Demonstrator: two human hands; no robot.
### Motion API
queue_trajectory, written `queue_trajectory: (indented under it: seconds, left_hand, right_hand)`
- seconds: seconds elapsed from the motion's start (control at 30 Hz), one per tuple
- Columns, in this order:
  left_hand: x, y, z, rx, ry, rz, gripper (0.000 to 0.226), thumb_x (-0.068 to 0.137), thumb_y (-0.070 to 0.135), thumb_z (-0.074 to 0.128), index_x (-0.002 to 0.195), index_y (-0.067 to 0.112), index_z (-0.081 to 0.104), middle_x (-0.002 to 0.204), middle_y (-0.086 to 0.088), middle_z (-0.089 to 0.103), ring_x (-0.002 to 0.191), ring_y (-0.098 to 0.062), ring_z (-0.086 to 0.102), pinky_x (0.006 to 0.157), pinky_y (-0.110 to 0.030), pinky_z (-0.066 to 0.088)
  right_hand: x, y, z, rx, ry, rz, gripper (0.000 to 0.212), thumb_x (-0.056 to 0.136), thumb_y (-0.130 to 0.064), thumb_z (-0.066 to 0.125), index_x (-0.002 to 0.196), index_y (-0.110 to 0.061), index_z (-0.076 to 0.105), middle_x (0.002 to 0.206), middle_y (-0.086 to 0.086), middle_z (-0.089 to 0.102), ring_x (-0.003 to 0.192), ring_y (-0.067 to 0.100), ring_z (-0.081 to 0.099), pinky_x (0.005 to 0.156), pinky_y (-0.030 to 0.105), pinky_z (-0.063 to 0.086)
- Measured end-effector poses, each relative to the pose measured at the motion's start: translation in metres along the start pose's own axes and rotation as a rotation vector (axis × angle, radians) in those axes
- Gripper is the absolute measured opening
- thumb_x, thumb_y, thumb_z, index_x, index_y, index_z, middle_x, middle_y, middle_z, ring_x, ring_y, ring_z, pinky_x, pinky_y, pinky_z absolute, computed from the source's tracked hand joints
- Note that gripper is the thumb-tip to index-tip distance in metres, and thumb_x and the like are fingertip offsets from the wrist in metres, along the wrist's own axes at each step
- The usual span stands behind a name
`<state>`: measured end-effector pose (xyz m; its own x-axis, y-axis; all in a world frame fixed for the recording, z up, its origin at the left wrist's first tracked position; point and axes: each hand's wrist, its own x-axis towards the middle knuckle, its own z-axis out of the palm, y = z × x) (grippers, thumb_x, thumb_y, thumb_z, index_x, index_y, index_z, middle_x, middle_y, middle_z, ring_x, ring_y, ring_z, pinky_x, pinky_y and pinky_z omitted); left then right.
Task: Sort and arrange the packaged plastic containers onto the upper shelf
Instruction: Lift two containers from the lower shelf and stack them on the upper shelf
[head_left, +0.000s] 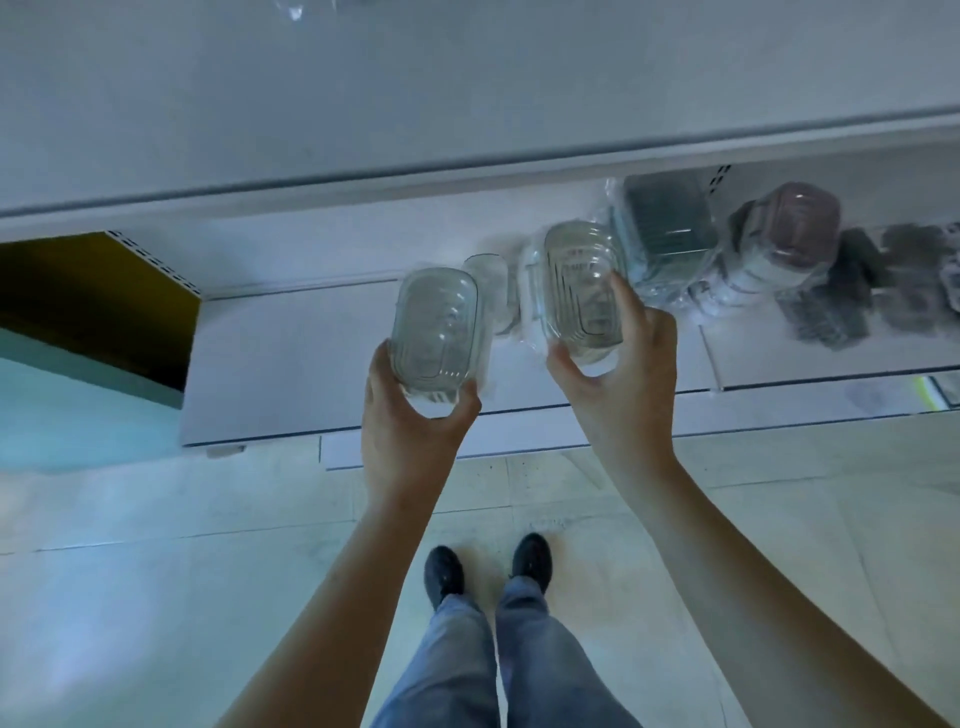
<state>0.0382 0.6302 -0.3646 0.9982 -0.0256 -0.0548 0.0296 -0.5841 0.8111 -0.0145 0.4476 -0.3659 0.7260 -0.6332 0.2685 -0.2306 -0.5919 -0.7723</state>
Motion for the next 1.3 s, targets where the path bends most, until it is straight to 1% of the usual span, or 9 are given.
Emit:
queue_trajectory:
  seconds: [0.1,0.27,0.57,0.67,0.73,0.87,1.07,1.13,1.3]
  left_hand:
    - [-0.013,0.009,-0.029,-0.005,-0.006,0.017,0.072,0.072,0.051,0.077,0.133,0.031,0.045,0.123,0.013,0.060,0.110,-0.009,0.059,0.086,-0.028,0.050]
    - [-0.033,0.018,-0.090,-0.012,-0.005,0.108,0.073,0.073,0.046,0.079,0.134,0.030,0.044,0.122,0.013,0.059,0.108,-0.008,0.057,0.083,-0.025,0.043]
    - [-0.083,-0.037,-0.241,-0.043,0.059,0.205,0.085,0.071,0.055,0.077,0.142,0.028,0.040,0.131,0.010,0.055,0.114,-0.010,0.056,0.086,-0.027,0.053]
    - [-0.087,-0.043,-0.290,-0.054,0.120,0.215,0.088,0.072,0.055,0.079,0.146,0.028,0.037,0.135,0.011,0.053,0.115,-0.005,0.052,0.085,-0.018,0.046]
    - [-0.082,-0.042,-0.317,-0.043,0.164,0.228,0.091,0.071,0.059,0.079,0.147,0.032,0.036,0.137,0.013,0.052,0.117,-0.005,0.050,0.087,-0.018,0.045]
    - [-0.059,-0.035,-0.354,-0.038,0.250,0.252,0.095,0.068,0.067,0.076,0.147,0.036,0.034,0.142,0.012,0.047,0.125,-0.011,0.049,0.098,-0.035,0.053]
    - [0.015,-0.013,-0.389,-0.077,0.365,0.280,0.086,0.069,0.058,0.075,0.142,0.025,0.043,0.135,0.012,0.048,0.118,-0.008,0.050,0.086,-0.012,0.041]
    - [0.048,-0.004,-0.396,-0.090,0.387,0.289,0.080,0.070,0.053,0.076,0.139,0.026,0.044,0.129,0.013,0.048,0.113,-0.006,0.050,0.080,-0.010,0.037]
    - [0.120,0.019,-0.410,-0.072,0.419,0.309,0.086,0.072,0.048,0.082,0.144,0.026,0.040,0.136,0.013,0.047,0.114,-0.001,0.045,0.081,-0.003,0.031]
  right_hand:
    - [-0.020,-0.029,-0.015,-0.002,0.019,-0.038,0.080,0.078,-0.033,0.081,0.148,-0.020,0.044,0.127,0.011,0.047,0.117,0.011,0.045,0.097,0.013,0.042]
    - [-0.057,-0.085,-0.033,-0.004,0.054,-0.095,0.081,0.076,-0.034,0.081,0.147,-0.019,0.045,0.127,0.009,0.045,0.120,0.018,0.048,0.099,0.020,0.043]
    - [-0.139,-0.220,-0.026,0.038,0.137,-0.262,0.079,0.076,-0.028,0.082,0.147,-0.018,0.048,0.129,0.010,0.046,0.117,0.005,0.040,0.098,0.002,0.030]
    - [-0.145,-0.268,-0.016,0.072,0.134,-0.309,0.080,0.077,-0.027,0.083,0.147,-0.018,0.047,0.126,0.013,0.046,0.115,0.017,0.047,0.095,-0.003,0.027]
    - [-0.140,-0.299,-0.007,0.093,0.153,-0.362,0.079,0.077,-0.028,0.082,0.147,-0.017,0.047,0.123,0.014,0.048,0.115,0.019,0.048,0.096,-0.001,0.028]
    - [-0.118,-0.354,0.014,0.163,0.173,-0.434,0.080,0.078,-0.029,0.081,0.149,-0.020,0.045,0.122,0.012,0.049,0.115,0.017,0.048,0.101,0.017,0.040]
    - [-0.049,-0.410,0.062,0.225,0.147,-0.508,0.080,0.078,-0.030,0.081,0.149,-0.021,0.045,0.124,0.009,0.046,0.116,0.019,0.050,0.098,0.001,0.030]
    - [-0.023,-0.420,0.082,0.244,0.143,-0.500,0.079,0.079,-0.031,0.081,0.149,-0.022,0.045,0.124,0.008,0.047,0.116,0.019,0.050,0.098,0.000,0.028]
    - [0.032,-0.442,0.127,0.270,0.130,-0.460,0.077,0.079,-0.033,0.080,0.147,-0.023,0.047,0.124,0.007,0.049,0.118,0.018,0.049,0.095,-0.004,0.026]
